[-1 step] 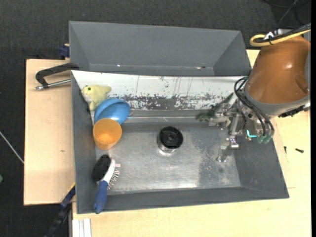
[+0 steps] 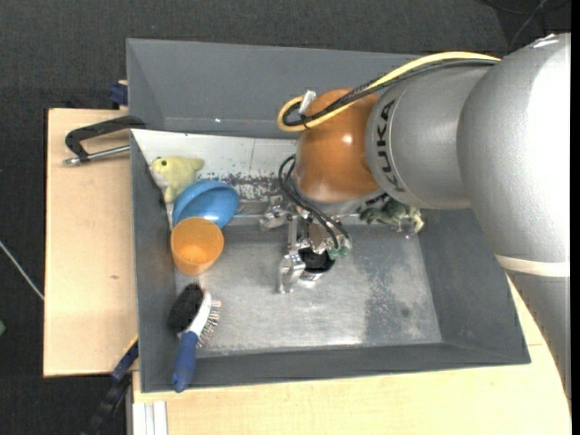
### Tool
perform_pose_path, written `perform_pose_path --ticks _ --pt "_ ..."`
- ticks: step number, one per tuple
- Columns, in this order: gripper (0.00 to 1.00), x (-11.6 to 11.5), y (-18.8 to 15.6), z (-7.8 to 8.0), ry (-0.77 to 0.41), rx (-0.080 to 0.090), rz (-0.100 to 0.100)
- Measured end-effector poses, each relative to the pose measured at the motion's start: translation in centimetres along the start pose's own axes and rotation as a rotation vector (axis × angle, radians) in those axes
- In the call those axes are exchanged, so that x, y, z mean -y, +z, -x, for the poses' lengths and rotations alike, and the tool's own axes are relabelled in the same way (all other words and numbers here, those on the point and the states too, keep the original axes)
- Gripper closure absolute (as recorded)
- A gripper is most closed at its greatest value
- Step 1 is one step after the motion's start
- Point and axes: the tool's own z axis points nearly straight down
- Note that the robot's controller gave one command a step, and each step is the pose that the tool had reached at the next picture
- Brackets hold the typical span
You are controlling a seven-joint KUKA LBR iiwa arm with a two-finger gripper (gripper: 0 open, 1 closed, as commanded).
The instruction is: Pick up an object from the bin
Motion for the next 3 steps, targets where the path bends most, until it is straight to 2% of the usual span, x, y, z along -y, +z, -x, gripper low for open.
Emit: perform_pose_path --ticks 1,2,3 --pt "0.00 5.2 -0.1 -0.6 -0.010 0.006 0.001" --pt "1.00 5.1 -0.2 -0.4 -0.011 0.018 -0.002" --pt "1.00 5.0 -14.0 -1.2 -0.040 0.006 -0.004"
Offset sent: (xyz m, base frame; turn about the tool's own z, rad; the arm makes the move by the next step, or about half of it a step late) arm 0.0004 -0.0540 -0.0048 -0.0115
